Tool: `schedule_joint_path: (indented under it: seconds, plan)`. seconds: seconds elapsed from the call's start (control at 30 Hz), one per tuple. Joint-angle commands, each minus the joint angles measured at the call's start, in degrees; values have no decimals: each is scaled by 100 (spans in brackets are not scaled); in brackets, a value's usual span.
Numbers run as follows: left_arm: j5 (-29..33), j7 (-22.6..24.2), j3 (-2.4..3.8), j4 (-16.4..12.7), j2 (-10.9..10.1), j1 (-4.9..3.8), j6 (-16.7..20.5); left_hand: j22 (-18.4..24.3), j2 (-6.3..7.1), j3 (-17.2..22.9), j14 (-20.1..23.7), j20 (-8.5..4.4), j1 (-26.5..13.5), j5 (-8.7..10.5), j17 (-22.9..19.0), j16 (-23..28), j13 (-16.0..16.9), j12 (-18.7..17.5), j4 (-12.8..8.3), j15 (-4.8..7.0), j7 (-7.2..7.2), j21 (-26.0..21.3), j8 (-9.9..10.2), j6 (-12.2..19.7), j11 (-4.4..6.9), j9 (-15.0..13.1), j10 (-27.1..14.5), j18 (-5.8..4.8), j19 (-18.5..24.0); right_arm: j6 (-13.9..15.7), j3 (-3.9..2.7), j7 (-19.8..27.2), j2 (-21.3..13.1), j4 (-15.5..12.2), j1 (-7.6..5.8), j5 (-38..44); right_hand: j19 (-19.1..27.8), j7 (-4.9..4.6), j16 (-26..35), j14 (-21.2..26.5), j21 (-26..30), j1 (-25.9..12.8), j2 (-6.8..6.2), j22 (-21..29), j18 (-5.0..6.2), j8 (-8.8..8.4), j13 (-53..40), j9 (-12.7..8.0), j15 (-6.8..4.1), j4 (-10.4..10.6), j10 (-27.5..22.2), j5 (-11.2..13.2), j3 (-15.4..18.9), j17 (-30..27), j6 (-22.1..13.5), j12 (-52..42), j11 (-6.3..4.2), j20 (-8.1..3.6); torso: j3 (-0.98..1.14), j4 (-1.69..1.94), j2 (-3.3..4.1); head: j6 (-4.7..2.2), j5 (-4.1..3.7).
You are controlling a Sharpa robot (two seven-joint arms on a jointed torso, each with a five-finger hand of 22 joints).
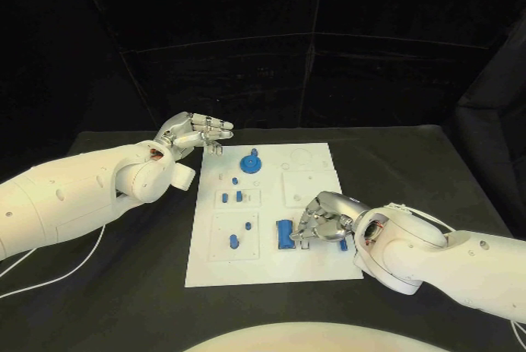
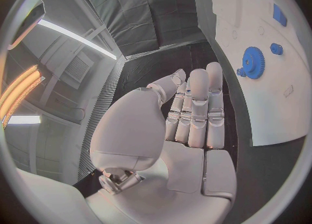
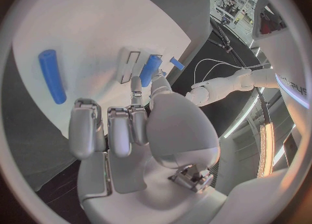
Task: Assemble the parts on the task board
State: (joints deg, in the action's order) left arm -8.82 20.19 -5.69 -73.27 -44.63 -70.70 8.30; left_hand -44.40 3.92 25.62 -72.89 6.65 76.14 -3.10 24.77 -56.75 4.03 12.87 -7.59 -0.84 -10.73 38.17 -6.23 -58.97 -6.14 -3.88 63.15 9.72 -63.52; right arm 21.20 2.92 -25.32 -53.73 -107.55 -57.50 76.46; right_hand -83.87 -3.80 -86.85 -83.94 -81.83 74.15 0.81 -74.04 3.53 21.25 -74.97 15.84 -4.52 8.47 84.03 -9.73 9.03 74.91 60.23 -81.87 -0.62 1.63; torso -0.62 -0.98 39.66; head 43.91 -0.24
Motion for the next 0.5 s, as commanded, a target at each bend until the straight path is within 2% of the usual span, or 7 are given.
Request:
schedule_joint_path:
  seconds: [0.03,0.13,0.3,0.4,0.5]
  plan:
    - [20,13,5,-5,-2,-8,-45,8,-27,-5,23,8,6,22,-8,30,-6,21,-28,-15,5,-20,-21,52,-11,0,-30,78,19,234,-3,432,-267,-150,-13,-303,10,0,38,-444,-22,-31,13,5,-30,-41,-771,-6,-1,-10,202,-139,45,660,-52,22,-6,-4,-1,-9,-6,-4,-32]
    - [20,13,4,-2,-2,-8,-44,8,-27,-5,23,8,6,22,-8,30,-6,21,-28,-15,5,-20,-21,52,-11,0,-30,78,19,75,-7,412,-595,-268,-48,-335,15,-27,48,-440,-17,-57,7,13,-28,-89,-759,-19,12,-9,192,-190,85,639,-114,41,14,6,-10,-15,-17,-7,-82]
    - [20,21,4,-1,2,-7,-41,8,-30,-6,23,9,3,23,-11,31,-6,23,-26,-17,3,-21,-23,55,-13,0,-34,77,19,-227,-9,268,-1037,-301,-104,-273,20,-72,55,-437,-10,-83,-8,21,-27,-183,-748,-48,43,-18,181,-195,150,626,-217,61,52,30,-3,-28,-22,-25,-130]
    - [20,20,4,-16,-11,-6,-36,8,-30,-6,23,9,3,23,-11,31,-6,23,-26,-17,3,-21,-23,55,-13,0,-34,77,19,-419,-8,258,-1174,-254,-116,-231,30,-89,74,-429,0,-30,-44,36,-25,-226,-719,-59,60,-73,161,-169,192,588,-242,102,70,53,-13,-51,-28,-34,-189]
    - [20,33,4,-18,-17,-5,-28,8,-30,-7,23,9,1,23,-11,31,-6,24,-26,-17,2,-21,-23,56,-13,0,-35,77,19,-517,-7,256,-1252,-208,-121,-117,36,-92,85,-424,7,-1,-49,48,-22,-236,-697,-60,66,-98,148,-165,204,564,-238,130,74,62,-3,-88,-36,-38,-208]
